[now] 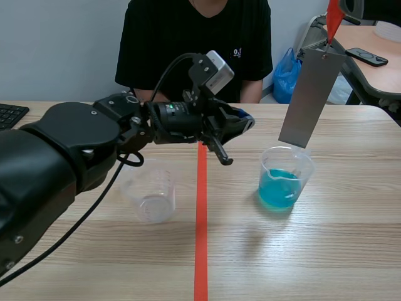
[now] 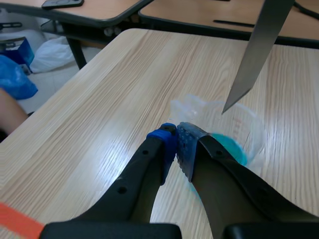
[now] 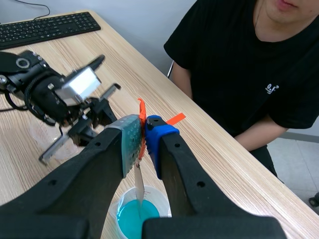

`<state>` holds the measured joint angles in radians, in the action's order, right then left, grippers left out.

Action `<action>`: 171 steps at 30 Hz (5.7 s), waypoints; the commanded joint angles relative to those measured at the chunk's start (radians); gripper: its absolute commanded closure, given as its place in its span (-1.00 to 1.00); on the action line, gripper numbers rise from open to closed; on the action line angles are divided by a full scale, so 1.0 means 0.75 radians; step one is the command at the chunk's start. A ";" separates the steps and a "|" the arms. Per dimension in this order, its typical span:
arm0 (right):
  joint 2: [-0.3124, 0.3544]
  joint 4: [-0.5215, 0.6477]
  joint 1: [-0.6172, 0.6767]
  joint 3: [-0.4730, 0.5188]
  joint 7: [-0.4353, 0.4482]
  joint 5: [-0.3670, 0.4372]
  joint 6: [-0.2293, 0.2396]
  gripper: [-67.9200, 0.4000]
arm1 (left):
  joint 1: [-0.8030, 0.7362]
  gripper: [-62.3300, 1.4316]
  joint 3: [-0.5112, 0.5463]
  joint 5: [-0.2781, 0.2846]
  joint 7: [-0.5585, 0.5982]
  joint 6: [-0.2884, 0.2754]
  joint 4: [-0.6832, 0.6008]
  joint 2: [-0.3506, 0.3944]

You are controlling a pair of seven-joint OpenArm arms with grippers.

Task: Do the redox reaction experiment.
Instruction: 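Raise the plate and point at it, then lower the plate into the blue solution, then hold the plate still in the solution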

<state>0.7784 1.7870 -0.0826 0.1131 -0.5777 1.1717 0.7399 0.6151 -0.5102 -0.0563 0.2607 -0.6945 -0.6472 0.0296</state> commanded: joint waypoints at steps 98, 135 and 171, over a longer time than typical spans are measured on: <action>-0.068 -0.131 -0.016 -0.075 0.168 -0.167 0.008 0.94 | -1.411 0.86 0.968 0.104 0.806 -0.002 -0.017 0.870; -0.222 -0.543 -0.020 -0.321 0.630 -0.761 0.008 0.94 | -1.411 0.86 0.968 0.104 0.810 -0.002 -0.017 0.870; -0.222 -0.543 -0.020 -0.321 0.630 -0.805 0.008 0.94 | -1.411 0.86 0.968 0.104 0.815 -0.002 -0.017 0.870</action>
<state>0.6037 1.3735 -0.0856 -0.1261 -0.0978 0.5751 0.7380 -0.4511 0.2016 0.0147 0.8501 -0.6922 -0.6476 0.6704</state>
